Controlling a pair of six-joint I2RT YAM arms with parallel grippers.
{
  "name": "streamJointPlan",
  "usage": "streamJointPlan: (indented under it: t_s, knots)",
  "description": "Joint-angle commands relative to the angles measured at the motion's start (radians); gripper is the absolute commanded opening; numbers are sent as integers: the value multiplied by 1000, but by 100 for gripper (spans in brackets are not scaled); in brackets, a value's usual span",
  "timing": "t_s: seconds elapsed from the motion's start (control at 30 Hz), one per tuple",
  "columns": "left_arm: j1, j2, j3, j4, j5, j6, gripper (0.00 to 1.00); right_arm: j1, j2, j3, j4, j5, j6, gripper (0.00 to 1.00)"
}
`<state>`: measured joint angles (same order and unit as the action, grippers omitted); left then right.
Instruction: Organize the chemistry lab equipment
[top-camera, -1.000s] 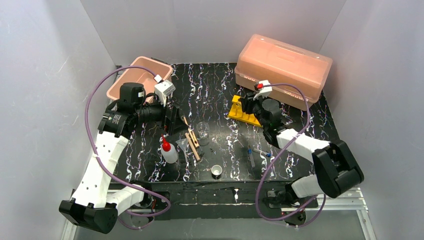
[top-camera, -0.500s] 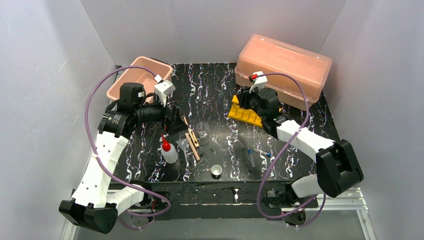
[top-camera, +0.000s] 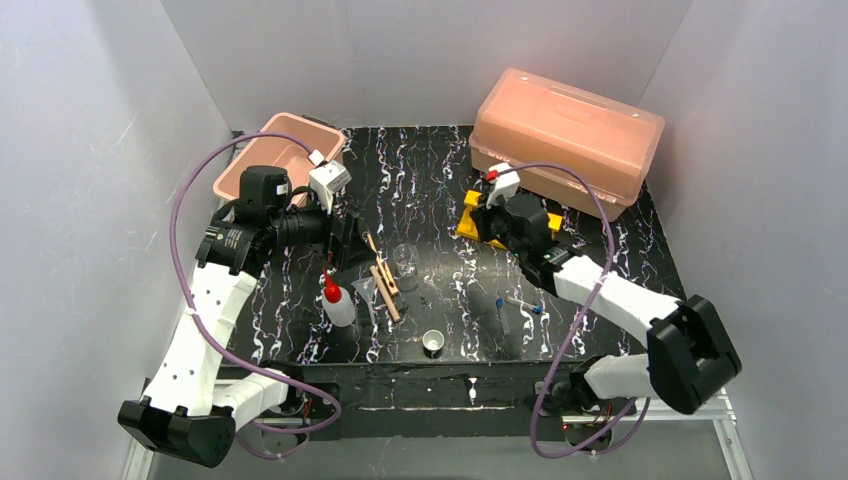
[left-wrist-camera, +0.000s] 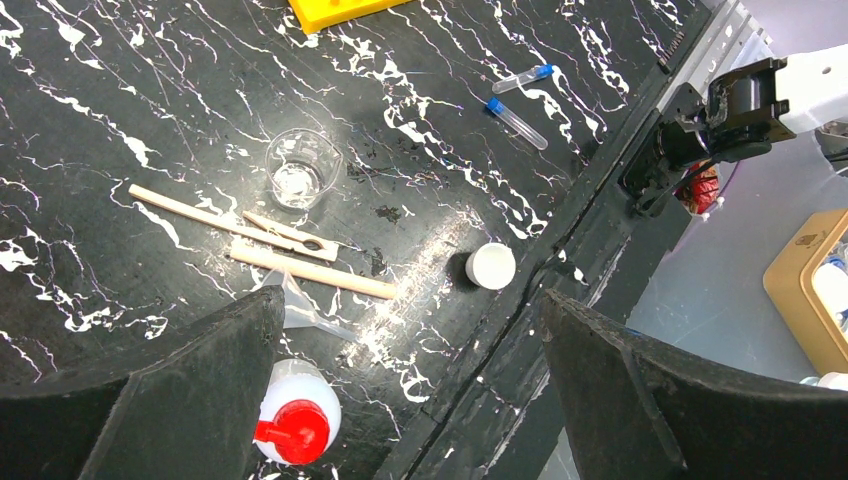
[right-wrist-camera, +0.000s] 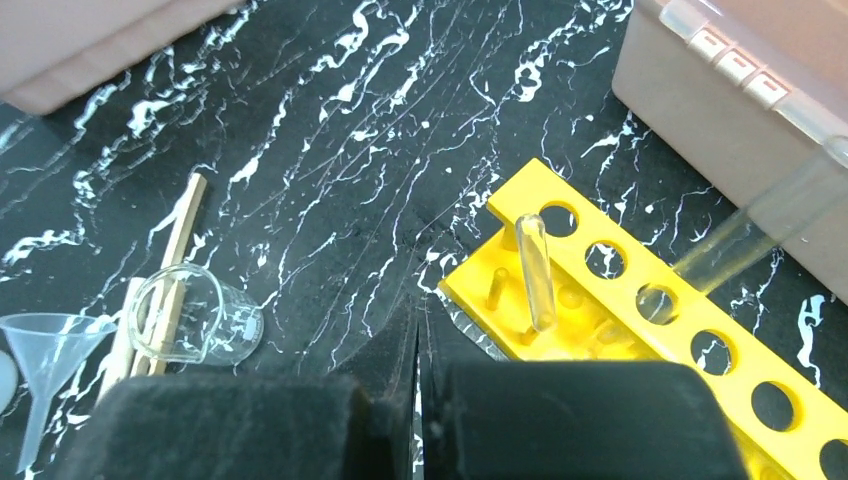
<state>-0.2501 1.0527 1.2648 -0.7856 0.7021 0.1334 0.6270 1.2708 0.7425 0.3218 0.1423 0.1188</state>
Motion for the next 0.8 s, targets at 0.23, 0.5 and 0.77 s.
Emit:
streamJointPlan:
  t_s: [0.23, 0.5, 0.77]
  knots:
    - [5, -16, 5, -18, 0, 9, 98, 41, 231, 318, -241, 187, -23, 4]
    - [5, -21, -2, -21, -3, 17, 98, 63, 231, 307, -240, 203, -51, 4]
    - [6, -25, 1, -25, -8, 27, 98, 66, 223, 276, -246, 165, -43, 3]
